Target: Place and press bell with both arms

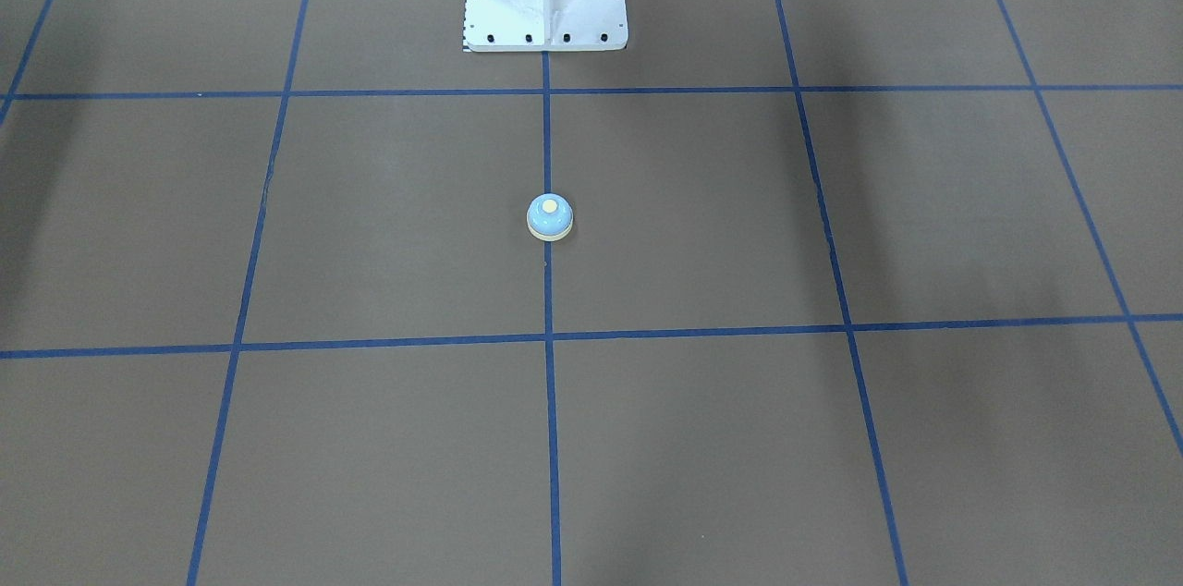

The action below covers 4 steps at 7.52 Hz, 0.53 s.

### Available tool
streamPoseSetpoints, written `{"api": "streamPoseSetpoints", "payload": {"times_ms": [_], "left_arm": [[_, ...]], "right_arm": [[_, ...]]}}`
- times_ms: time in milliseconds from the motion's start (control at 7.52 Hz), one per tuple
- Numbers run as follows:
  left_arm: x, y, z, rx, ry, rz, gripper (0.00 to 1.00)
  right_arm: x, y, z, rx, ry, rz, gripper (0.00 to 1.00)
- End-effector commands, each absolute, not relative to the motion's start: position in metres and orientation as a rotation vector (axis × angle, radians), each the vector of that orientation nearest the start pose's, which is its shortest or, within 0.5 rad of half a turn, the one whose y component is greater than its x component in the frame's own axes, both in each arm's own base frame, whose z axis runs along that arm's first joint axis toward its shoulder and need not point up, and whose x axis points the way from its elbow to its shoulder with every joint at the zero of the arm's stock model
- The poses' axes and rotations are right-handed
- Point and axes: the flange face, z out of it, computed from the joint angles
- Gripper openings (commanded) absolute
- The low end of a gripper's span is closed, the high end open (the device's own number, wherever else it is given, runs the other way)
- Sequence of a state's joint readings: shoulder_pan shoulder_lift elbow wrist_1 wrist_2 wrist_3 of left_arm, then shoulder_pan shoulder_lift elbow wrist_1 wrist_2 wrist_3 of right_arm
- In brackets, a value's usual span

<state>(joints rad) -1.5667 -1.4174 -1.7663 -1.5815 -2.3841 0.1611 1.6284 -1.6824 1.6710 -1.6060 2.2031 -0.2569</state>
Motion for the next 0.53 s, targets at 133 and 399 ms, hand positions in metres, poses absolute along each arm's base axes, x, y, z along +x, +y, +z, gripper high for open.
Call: {"api": "streamPoseSetpoints", "payload": {"times_ms": [133,399], "left_arm": [[-0.060,-0.430,0.629,0.113,0.808,0.176,1.00],[-0.060,-0.427,0.632,0.110,0.809,0.176,1.00]], "right_arm": [[0.098,-0.458,0.626,0.108,-0.634,-0.096,1.00],[0.087,-0.464,0.626,0.106,-0.635,-0.128,1.00]]}}
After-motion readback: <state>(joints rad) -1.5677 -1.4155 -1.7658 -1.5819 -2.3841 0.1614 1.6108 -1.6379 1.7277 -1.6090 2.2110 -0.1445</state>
